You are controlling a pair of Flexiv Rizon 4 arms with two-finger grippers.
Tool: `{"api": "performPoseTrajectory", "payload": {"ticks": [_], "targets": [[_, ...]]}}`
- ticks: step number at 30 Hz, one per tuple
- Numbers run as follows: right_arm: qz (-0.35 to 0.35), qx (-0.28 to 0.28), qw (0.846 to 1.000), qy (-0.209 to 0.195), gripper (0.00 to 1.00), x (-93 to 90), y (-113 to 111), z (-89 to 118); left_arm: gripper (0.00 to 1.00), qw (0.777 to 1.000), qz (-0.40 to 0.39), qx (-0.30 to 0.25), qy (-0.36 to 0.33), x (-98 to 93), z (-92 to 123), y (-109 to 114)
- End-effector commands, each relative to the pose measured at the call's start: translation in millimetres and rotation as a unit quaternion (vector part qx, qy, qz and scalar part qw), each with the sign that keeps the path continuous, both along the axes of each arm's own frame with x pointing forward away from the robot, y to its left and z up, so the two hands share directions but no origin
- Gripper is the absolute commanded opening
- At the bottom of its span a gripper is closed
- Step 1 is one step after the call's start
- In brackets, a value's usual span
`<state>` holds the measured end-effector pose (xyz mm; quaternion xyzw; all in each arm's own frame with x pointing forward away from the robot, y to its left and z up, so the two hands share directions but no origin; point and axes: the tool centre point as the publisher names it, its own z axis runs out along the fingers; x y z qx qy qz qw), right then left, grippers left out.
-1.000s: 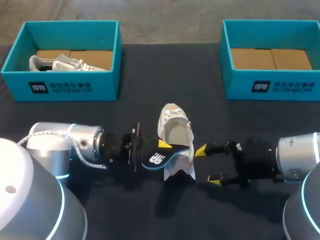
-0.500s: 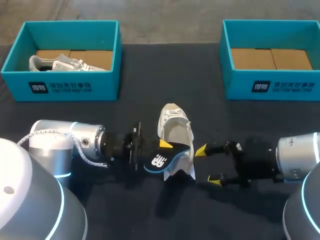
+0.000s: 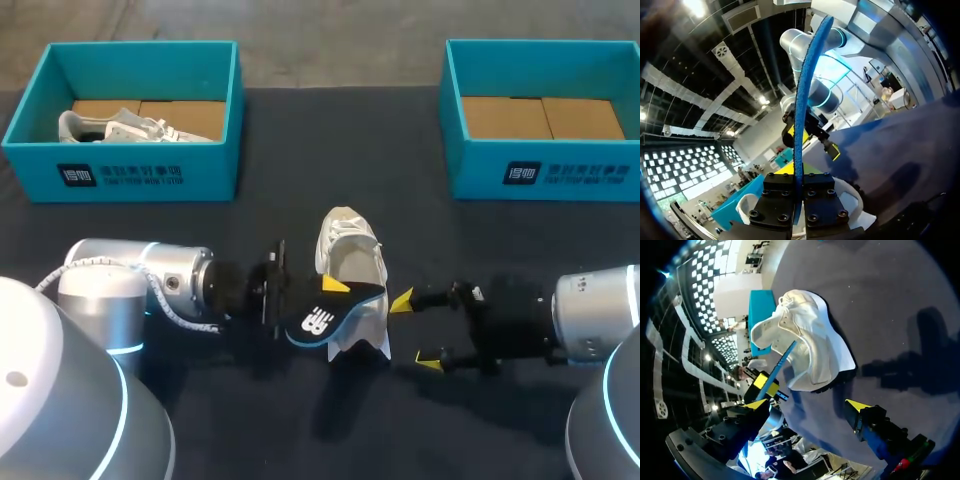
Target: Take the shoe out of the shoebox, open the shoe tongue, remove and reinsert the insole, then place the shoe into the shoebox
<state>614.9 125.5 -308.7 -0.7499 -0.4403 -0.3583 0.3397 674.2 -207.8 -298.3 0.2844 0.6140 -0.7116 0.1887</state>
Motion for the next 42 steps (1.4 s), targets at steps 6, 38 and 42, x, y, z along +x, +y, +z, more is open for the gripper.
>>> {"api": "performPoseTrajectory", "payload": {"ticks": [6,38,42], "targets": [[-0.001,-0.001,1.000,0.000,1.00,-1.2,1,1,0.00,1.000,0.012,0.003,0.010,-13.5,8,15],[-0.001,-0.001,1.000,0.000,1.00,-1.2,1,1,0.00,0.999,0.022,0.015,0.026,-2.5,-8,11],[-0.001,-0.001,1.000,0.000,1.00,-1.2,1,1,0.00,0.999,0.018,0.013,0.026,-4.2,-7,7]]}}
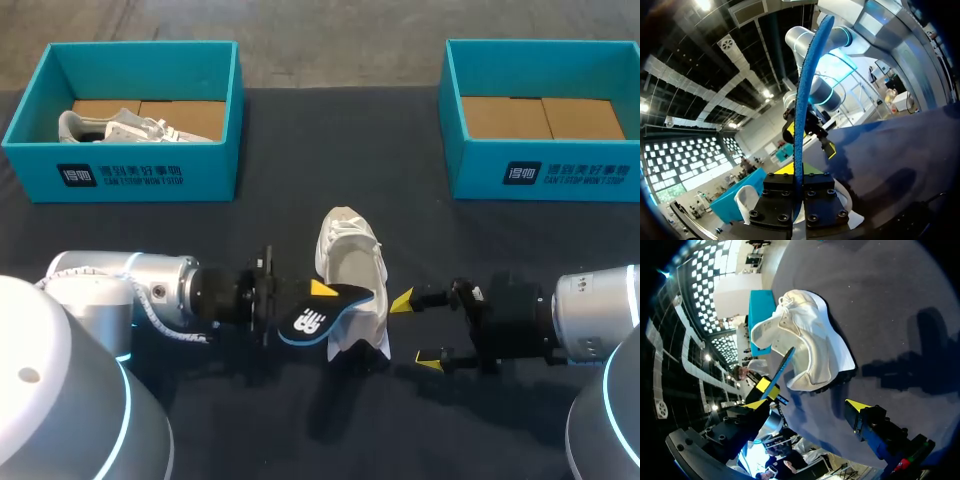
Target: Take the shoe out of the shoebox, open the shoe tongue, remove and reinsert the insole, then place the shoe into the shoebox
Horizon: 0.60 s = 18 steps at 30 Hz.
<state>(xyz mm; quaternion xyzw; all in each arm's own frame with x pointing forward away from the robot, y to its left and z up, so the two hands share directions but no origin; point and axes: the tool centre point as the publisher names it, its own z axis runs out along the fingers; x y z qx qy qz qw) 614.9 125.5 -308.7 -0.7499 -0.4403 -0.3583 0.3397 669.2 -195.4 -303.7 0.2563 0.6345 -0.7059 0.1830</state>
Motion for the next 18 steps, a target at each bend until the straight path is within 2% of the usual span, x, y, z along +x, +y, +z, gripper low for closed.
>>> {"api": "performPoseTrajectory", "payload": {"ticks": [1,18], "targets": [[-0.001,-0.001,1.000,0.000,1.00,-1.2,0.6,0.8,0.00,1.000,-0.003,-0.002,0.000,0.8,-1.2,-5.5],[-0.001,-0.001,1.000,0.000,1.00,-1.2,0.6,0.8,0.00,1.000,-0.009,0.004,-0.003,9.2,-5.3,-14.9]]}}
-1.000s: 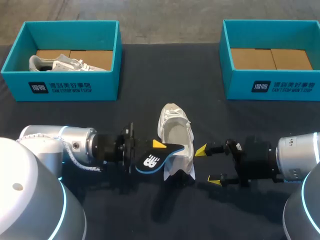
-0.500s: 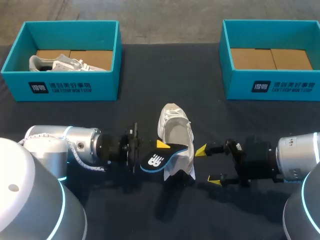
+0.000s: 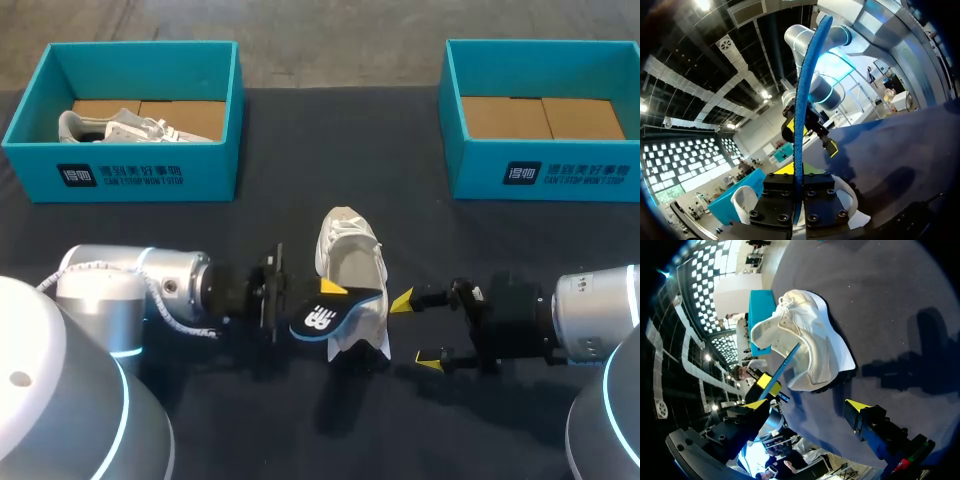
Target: Take the shoe out of the shoebox, open the shoe tongue, remove and reinsert the insole, then place the shoe into the shoebox
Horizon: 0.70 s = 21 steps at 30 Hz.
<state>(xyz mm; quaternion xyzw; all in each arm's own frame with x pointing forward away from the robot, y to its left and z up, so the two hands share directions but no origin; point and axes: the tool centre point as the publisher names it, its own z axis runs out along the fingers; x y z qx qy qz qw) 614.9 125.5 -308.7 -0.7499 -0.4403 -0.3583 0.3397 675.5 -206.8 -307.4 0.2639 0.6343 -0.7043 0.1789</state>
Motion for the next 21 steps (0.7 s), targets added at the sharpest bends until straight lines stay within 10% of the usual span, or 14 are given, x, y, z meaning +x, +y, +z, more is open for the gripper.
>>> {"api": "performPoseTrajectory", "payload": {"ticks": [1,21], "targets": [[-0.001,-0.001,1.000,0.000,1.00,-1.2,1,1,0.00,1.000,-0.001,0.001,0.000,3.7,-2,-4],[-0.001,-0.001,1.000,0.000,1.00,-1.2,1,1,0.00,1.000,0.002,0.018,-0.010,12.6,-17,-9]]}}
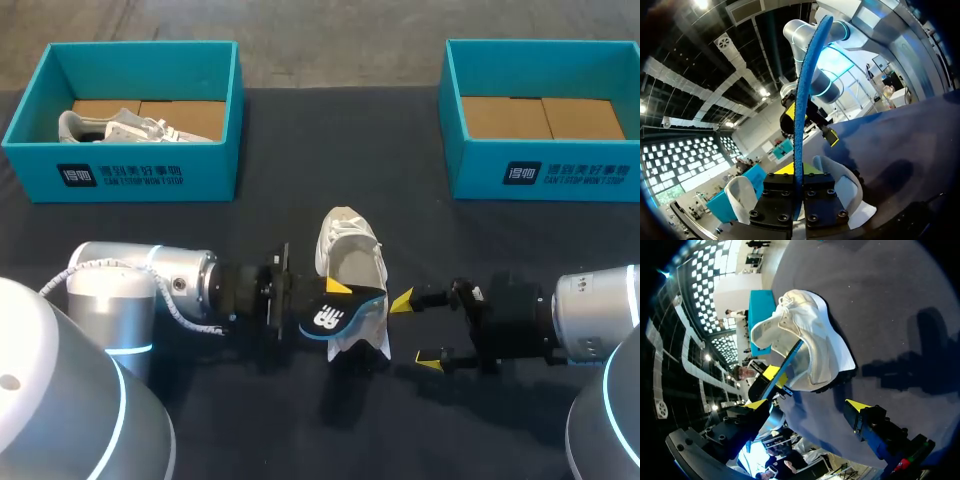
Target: Take the shoe out of the shoebox, open the shoe tongue, remove and reinsert the insole, then place the shoe into the shoebox
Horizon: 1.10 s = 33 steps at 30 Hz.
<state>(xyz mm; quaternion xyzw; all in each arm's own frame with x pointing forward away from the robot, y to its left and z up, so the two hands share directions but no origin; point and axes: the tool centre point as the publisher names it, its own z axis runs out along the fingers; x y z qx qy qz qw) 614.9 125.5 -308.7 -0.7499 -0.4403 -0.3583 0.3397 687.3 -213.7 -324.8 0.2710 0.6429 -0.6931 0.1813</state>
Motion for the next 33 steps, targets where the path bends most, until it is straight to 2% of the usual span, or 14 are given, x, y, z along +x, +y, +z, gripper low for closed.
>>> {"api": "performPoseTrajectory", "payload": {"ticks": [1,33], "targets": [[-0.001,-0.001,1.000,0.000,1.00,-1.2,1,1,0.00,1.000,0.000,0.005,-0.004,1.2,0,-3],[-0.001,-0.001,1.000,0.000,1.00,-1.2,1,1,0.00,0.999,0.024,0.045,-0.014,16.6,-21,-6]]}}
